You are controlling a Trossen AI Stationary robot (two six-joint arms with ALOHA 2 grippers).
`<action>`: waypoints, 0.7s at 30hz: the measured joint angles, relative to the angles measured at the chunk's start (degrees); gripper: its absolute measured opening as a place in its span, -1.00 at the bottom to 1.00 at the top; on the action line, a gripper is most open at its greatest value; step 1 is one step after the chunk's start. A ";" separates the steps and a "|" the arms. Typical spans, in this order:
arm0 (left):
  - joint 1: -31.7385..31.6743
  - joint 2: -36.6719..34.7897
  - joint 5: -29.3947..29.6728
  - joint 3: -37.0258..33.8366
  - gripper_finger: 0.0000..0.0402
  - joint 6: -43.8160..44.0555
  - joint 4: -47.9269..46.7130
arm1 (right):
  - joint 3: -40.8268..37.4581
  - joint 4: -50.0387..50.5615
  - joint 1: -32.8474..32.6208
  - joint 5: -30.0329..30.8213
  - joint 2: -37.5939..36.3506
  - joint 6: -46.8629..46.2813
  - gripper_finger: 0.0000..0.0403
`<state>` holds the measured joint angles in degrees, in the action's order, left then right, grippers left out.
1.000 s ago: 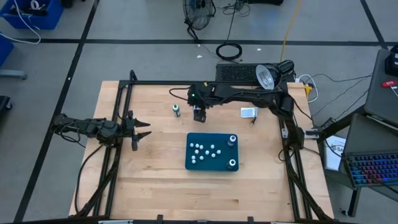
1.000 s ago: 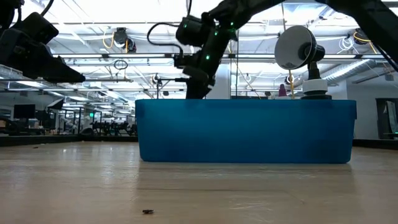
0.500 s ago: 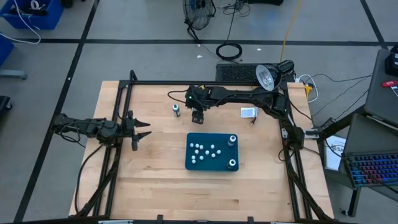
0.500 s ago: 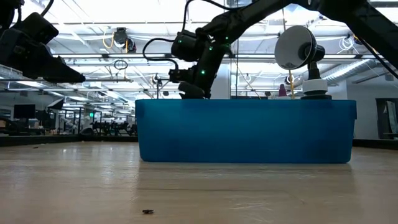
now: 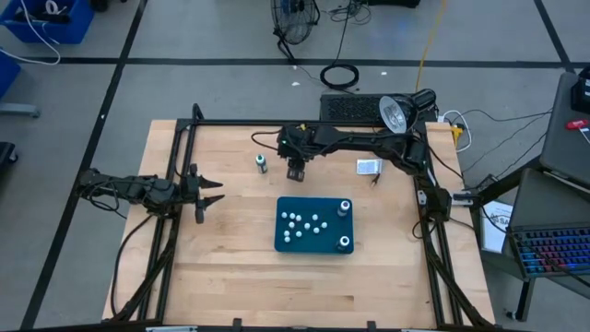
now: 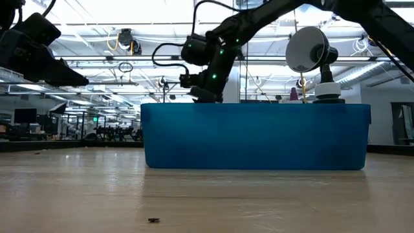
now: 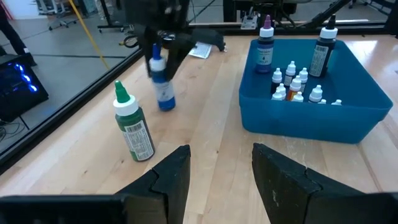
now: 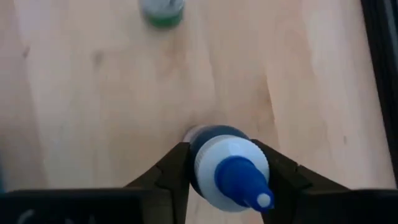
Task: Pick & Place food coloring
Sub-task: Put the large blue food coloring bottle into the blue bin
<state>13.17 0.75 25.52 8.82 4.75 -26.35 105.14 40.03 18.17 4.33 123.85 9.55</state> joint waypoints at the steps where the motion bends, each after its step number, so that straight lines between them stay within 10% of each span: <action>1: 0.00 0.00 0.00 0.00 -0.13 0.00 -0.02 | -0.04 1.01 -0.48 0.21 -0.71 0.19 -0.38; 13: 0.00 0.00 0.00 0.00 -0.13 0.00 -0.05 | -0.61 18.27 -13.81 4.05 -21.59 -12.42 -0.38; 21: -0.01 0.00 0.00 0.00 -0.13 0.00 0.00 | -16.44 16.61 -22.65 9.59 -29.39 -24.63 -0.38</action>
<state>13.16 0.75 25.52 8.82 4.75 -26.35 88.70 56.64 -4.48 13.92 94.46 -15.08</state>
